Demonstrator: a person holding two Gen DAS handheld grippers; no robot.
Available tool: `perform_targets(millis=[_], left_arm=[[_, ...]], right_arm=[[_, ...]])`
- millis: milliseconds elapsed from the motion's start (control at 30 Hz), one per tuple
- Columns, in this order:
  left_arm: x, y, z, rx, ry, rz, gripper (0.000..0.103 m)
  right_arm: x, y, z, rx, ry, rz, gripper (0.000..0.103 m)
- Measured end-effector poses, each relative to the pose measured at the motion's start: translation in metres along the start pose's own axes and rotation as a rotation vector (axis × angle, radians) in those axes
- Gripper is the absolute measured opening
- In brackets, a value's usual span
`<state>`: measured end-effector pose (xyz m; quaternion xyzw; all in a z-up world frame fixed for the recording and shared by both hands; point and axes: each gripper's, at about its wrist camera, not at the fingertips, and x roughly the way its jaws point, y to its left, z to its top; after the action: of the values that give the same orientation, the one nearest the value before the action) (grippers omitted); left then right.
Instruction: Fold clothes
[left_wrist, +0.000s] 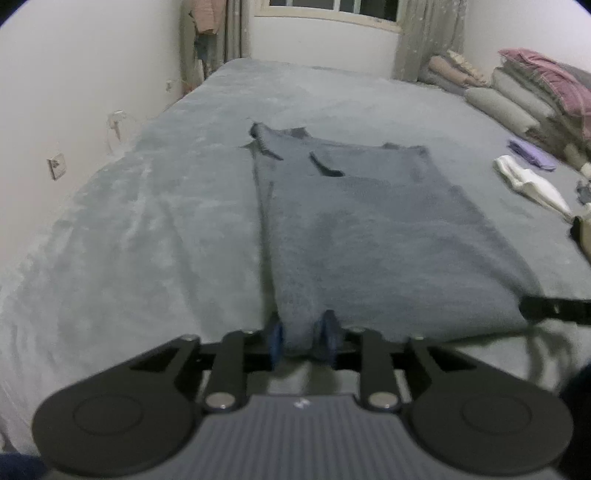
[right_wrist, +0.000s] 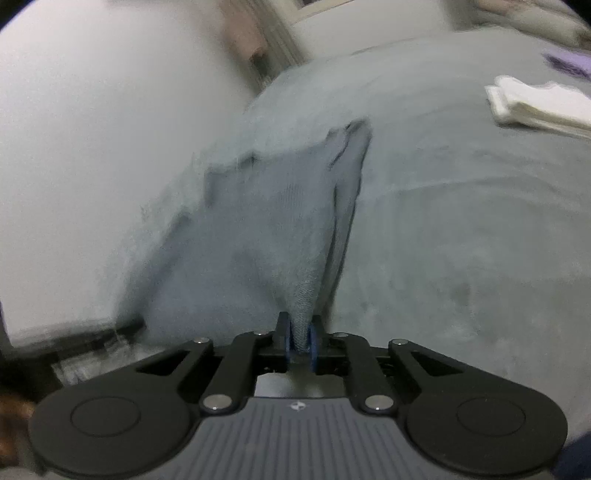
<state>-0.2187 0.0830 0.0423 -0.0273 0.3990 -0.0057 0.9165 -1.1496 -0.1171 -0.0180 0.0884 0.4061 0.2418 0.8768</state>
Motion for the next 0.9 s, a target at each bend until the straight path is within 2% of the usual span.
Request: perform_targets(millis=[133,200,300,433,500,533,633,667,700,733,767,900], left_arm=[[-0.013,0.008,0.019,0.012,-0.059,0.035,0.037],[-0.015,0.012,0.032,0.02,-0.08,0.039,0.043],[-0.006,0.012,0.055,0.06,-0.088,0.019,0.049],[0.03,0.001,0.078,0.112,-0.055,0.015,0.049],[0.047,0.0,0.085,0.122,-0.041,-0.013,0.049],[0.054,0.002,0.087,0.117,-0.038,-0.016,0.048],[0.071,0.012,0.09,0.08,-0.041,-0.006,0.035],[0.075,0.015,0.089,0.07,-0.038,-0.012,0.023],[0.079,0.018,0.088,0.061,-0.037,-0.02,0.014],[0.081,0.019,0.087,0.06,-0.044,-0.029,0.011],[0.08,0.019,0.086,0.065,-0.058,-0.032,0.008],[0.072,0.015,0.084,0.103,-0.106,-0.023,0.006]], right_arm=[[-0.012,0.0,0.019,-0.068,-0.073,-0.015,0.038],[-0.017,0.002,0.031,-0.101,-0.106,-0.024,0.041],[0.001,0.003,0.056,-0.153,-0.096,-0.031,0.041],[0.035,0.004,0.083,-0.175,-0.063,-0.033,0.041],[0.052,0.005,0.091,-0.179,-0.046,-0.03,0.041],[0.059,0.005,0.095,-0.181,-0.038,-0.039,0.041],[0.072,0.007,0.095,-0.204,-0.038,-0.06,0.039],[0.073,0.005,0.093,-0.21,-0.037,-0.065,0.036],[0.075,0.004,0.091,-0.216,-0.035,-0.07,0.017],[0.076,0.003,0.088,-0.221,-0.033,-0.076,0.007],[0.077,0.002,0.088,-0.223,-0.038,-0.079,0.007],[0.072,0.005,0.09,-0.241,-0.083,-0.094,0.007]])
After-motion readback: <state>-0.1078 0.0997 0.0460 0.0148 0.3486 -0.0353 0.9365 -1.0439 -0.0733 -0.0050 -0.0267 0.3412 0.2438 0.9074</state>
